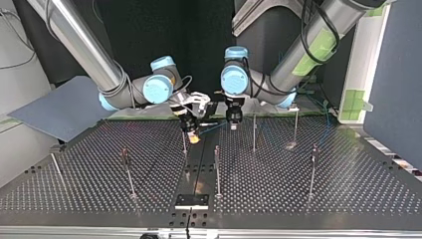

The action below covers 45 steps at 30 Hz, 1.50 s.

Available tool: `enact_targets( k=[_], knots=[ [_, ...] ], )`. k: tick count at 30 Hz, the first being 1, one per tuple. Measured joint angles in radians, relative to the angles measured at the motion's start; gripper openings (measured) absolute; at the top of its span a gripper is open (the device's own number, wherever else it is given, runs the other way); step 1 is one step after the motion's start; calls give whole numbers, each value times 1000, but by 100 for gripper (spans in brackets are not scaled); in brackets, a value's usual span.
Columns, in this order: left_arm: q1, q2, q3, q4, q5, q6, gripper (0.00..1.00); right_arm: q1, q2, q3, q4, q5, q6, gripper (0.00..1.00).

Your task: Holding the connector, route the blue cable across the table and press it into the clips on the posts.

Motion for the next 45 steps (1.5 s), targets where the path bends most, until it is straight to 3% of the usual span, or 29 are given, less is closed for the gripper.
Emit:
enact_targets(
  k=[7,18,33,40,45],
  knots=[
    [-6,68,-16,-39,-18,4,0,5,-66,9,35,-1,5,0],
    [-10,181,-56,-44,-20,8,0,9,-176,48,41,-1,9,0],
    [-5,325,-52,-46,-19,9,0,-10,-336,79,65,-2,12,0],
    [2,393,-35,-11,13,0,0,-14,-408,79,68,-3,12,0],
    [15,392,-18,-3,57,-20,0,-18,-425,80,67,-17,17,0]
  ],
)
